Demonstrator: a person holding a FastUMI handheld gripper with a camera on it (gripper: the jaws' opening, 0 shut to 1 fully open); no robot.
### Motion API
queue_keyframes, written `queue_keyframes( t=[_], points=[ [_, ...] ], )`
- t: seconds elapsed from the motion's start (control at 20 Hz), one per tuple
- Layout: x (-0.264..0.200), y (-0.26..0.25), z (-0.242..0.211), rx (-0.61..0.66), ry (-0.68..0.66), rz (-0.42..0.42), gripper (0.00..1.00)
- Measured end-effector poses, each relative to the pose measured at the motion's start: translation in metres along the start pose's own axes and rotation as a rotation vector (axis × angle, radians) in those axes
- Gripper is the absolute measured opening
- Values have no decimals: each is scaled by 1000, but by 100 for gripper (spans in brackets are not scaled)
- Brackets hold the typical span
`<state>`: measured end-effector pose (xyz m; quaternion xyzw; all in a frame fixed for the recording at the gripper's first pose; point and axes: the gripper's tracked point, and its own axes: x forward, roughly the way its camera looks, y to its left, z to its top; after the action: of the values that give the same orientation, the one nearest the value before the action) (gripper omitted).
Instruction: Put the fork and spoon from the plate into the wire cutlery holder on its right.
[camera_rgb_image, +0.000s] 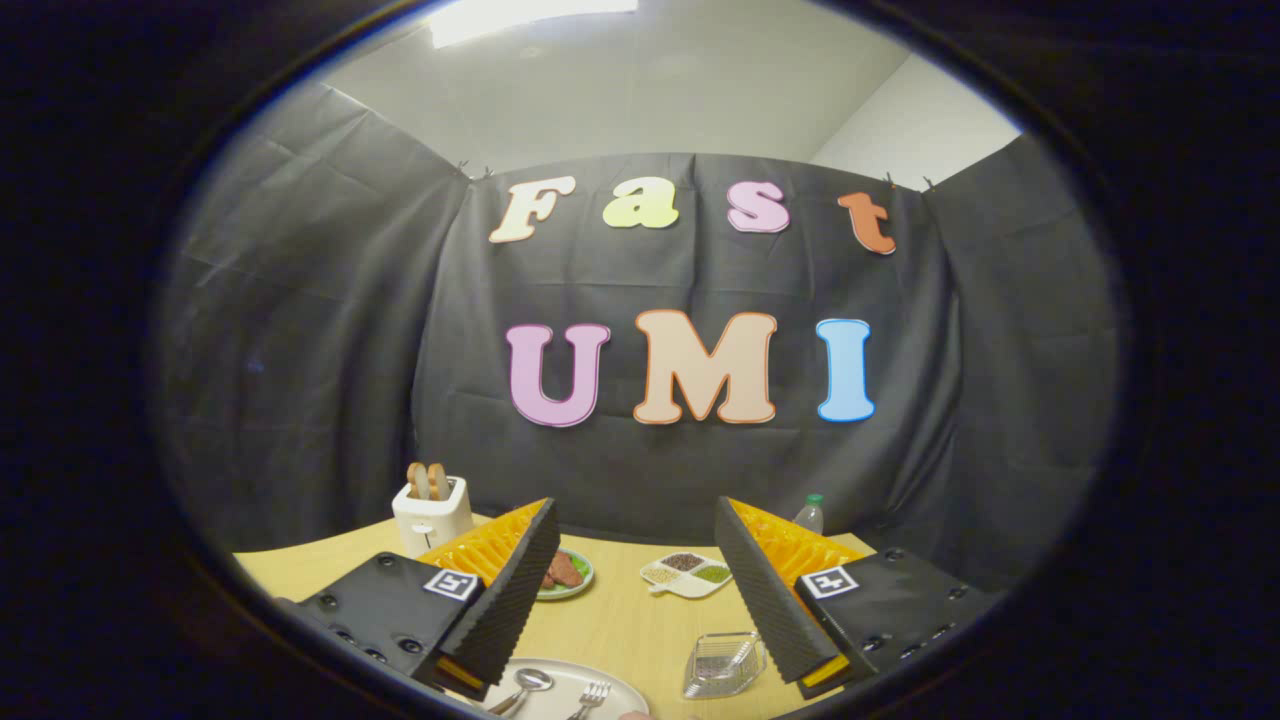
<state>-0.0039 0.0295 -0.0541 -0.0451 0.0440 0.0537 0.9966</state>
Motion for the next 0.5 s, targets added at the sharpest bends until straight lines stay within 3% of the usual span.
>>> queue_keyframes(
  t=[0.5],
  points=[
    [-2,13,-47,3,111,42,100]
  ],
)
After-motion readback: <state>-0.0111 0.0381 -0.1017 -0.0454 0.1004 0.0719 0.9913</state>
